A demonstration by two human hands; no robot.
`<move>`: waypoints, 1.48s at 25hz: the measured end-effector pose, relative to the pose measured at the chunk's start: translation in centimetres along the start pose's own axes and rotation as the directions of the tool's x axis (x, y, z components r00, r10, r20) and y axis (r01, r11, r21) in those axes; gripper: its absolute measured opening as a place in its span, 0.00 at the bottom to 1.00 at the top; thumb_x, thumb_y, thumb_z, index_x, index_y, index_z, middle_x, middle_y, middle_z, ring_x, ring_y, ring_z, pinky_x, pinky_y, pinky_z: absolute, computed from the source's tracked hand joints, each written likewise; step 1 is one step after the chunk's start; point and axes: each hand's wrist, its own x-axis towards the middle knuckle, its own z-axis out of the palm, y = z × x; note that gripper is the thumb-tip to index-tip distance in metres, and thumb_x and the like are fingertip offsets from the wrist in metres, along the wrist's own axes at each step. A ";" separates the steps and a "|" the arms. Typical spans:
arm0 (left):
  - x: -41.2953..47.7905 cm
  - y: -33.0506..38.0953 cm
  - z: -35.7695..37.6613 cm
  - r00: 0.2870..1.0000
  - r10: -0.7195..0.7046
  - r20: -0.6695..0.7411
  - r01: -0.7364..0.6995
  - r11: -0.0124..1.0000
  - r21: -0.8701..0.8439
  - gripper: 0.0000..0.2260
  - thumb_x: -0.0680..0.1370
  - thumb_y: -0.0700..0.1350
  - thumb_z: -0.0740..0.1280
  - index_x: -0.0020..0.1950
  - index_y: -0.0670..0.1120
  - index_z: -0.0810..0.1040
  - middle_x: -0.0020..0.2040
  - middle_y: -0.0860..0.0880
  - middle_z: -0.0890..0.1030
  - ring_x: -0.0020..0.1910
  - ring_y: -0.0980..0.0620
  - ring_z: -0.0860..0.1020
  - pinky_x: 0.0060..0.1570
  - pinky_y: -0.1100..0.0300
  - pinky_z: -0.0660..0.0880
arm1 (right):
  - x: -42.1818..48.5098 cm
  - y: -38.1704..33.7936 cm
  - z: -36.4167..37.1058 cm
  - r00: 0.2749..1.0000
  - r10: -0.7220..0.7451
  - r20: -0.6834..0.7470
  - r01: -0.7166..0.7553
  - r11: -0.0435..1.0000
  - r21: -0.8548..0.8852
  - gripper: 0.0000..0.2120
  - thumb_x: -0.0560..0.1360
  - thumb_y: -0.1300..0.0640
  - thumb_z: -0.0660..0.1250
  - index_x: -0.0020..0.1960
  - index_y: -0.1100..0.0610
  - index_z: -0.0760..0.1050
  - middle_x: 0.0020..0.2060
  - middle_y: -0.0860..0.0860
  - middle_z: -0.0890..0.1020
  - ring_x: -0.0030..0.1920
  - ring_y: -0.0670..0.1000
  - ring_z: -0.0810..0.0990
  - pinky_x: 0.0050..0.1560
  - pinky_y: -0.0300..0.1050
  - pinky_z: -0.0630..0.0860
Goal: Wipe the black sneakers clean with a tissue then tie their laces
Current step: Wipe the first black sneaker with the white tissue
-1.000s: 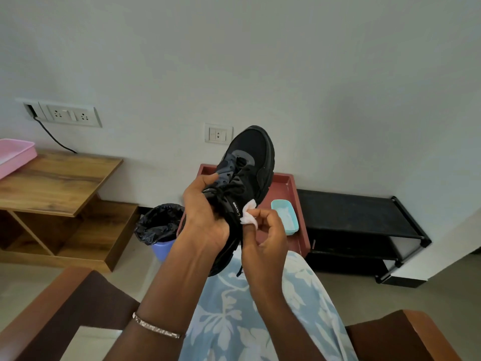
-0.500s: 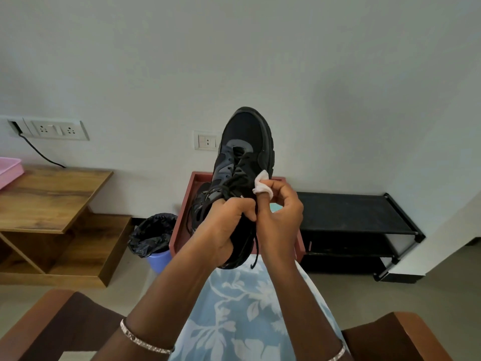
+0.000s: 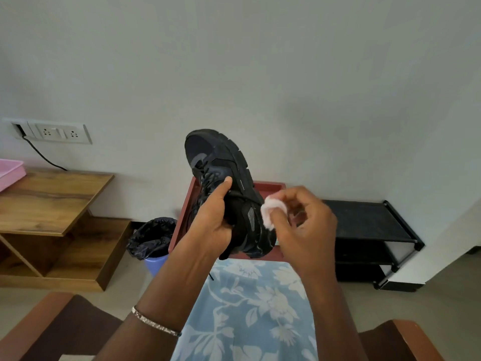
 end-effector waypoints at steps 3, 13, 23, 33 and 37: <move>-0.7 0.2 -0.2 0.999 0.012 0.050 -0.007 0.994 -0.110 0.06 0.77 0.43 0.69 0.46 0.40 0.82 0.39 0.41 0.85 0.34 0.43 0.84 0.39 0.52 0.83 | -1.2 0.7 1.2 0.989 0.028 0.142 -0.008 0.990 -0.137 0.05 0.72 0.57 0.74 0.43 0.48 0.81 0.40 0.40 0.81 0.41 0.45 0.80 0.41 0.45 0.81; -2.4 -1.4 -2.0 0.986 -0.021 0.167 0.060 0.970 -0.236 0.10 0.74 0.38 0.61 0.39 0.39 0.82 0.39 0.42 0.82 0.35 0.45 0.82 0.36 0.53 0.81 | 0.9 -0.6 4.9 0.978 -0.183 0.103 0.202 0.954 -0.223 0.10 0.76 0.64 0.68 0.53 0.55 0.84 0.48 0.50 0.84 0.50 0.48 0.78 0.50 0.35 0.71; -1.1 -1.7 -2.8 0.998 -0.004 0.060 0.018 0.971 -0.238 0.06 0.75 0.40 0.65 0.46 0.39 0.80 0.43 0.41 0.82 0.42 0.43 0.80 0.44 0.51 0.80 | -1.0 0.2 1.8 0.976 0.024 0.216 0.073 0.901 -0.428 0.08 0.76 0.63 0.68 0.47 0.53 0.84 0.45 0.47 0.82 0.43 0.46 0.77 0.39 0.32 0.67; -0.7 -0.4 -4.7 0.995 0.091 0.043 -0.072 0.944 -0.321 0.07 0.66 0.41 0.66 0.42 0.42 0.78 0.52 0.40 0.79 0.53 0.41 0.76 0.67 0.42 0.70 | -0.6 3.4 2.4 0.931 -0.279 0.235 0.305 0.948 -0.085 0.12 0.73 0.65 0.71 0.50 0.51 0.86 0.47 0.45 0.84 0.51 0.47 0.80 0.52 0.42 0.76; 0.0 0.0 -5.5 0.989 0.138 0.057 -0.104 0.909 -0.403 0.06 0.64 0.40 0.66 0.40 0.43 0.78 0.53 0.42 0.77 0.55 0.42 0.75 0.70 0.42 0.67 | -1.8 4.7 1.4 0.942 -0.233 0.240 0.244 0.970 -0.018 0.15 0.71 0.69 0.75 0.49 0.50 0.86 0.47 0.43 0.84 0.52 0.45 0.80 0.51 0.48 0.79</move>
